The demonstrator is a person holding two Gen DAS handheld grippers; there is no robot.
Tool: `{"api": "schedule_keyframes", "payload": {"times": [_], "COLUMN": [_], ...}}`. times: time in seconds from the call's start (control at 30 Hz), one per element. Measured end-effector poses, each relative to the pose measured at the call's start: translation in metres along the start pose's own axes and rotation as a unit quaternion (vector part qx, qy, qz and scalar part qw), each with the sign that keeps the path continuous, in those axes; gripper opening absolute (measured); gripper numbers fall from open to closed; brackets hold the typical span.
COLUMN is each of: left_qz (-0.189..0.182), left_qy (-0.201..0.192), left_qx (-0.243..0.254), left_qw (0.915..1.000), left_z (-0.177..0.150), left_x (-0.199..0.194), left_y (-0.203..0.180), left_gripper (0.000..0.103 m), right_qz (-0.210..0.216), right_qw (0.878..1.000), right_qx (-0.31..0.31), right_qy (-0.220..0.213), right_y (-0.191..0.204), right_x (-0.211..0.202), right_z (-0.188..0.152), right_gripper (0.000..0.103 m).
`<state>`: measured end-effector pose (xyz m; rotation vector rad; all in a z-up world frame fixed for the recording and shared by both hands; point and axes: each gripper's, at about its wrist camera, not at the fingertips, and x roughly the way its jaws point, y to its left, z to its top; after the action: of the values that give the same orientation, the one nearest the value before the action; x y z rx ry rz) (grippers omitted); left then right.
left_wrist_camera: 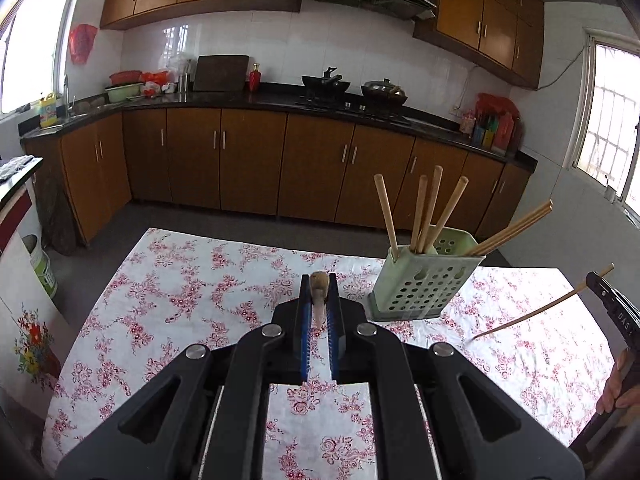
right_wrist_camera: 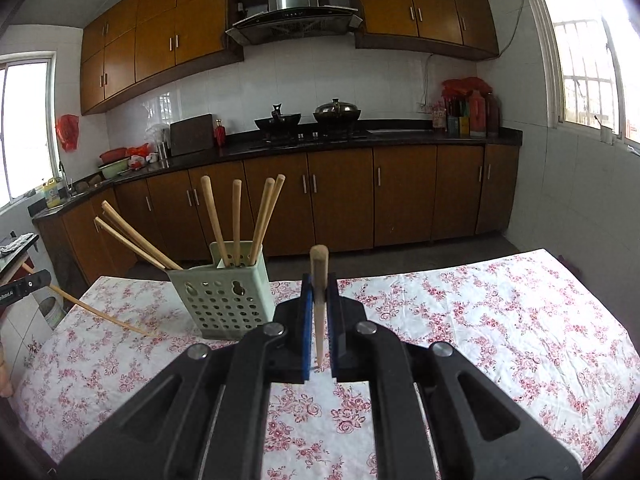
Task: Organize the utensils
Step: 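Lift both held chopsticks and carry them over the green utensil holder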
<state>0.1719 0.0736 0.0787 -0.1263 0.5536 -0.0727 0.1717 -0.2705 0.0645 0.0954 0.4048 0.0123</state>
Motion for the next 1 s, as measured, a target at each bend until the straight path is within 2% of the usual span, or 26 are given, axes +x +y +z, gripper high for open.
{"api": "schedule_keyframes", "payload": {"times": [0.13,0.27,0.67,0.77,1.0], "left_qz": [-0.002,-0.020,-0.103,-0.106,-0.089], "left_qy": [-0.005,-0.017,-0.058,-0.080,-0.087], "left_qx": [0.005,0.012,0.047,0.048,0.043], "left_qw": [1.0000,0.9996,0.9919,0.9900,0.9913], "left_z": [0.003,0.015,0.058,0.070,0.087], "left_x": [-0.003,-0.016,-0.058,-0.059,-0.034], "left_y": [-0.003,-0.011,-0.067,-0.079,-0.092], "left_gripper": [0.007,0.007,0.007,0.007,0.007], "right_qz": [0.003,0.020,0.142,0.144,0.122], "right_qw": [1.000,1.000,0.988,0.987,0.988], "right_qx": [0.000,0.012,0.031,0.028,0.014], "right_qy": [-0.002,-0.004,-0.046,-0.068,-0.091], "right_y": [0.003,0.002,0.019,0.025,0.043], "right_x": [0.000,-0.005,-0.061,-0.067,-0.047], "right_z": [0.003,0.015,0.086,0.098,0.117], "right_gripper": [0.008,0.008,0.008,0.008,0.007]}}
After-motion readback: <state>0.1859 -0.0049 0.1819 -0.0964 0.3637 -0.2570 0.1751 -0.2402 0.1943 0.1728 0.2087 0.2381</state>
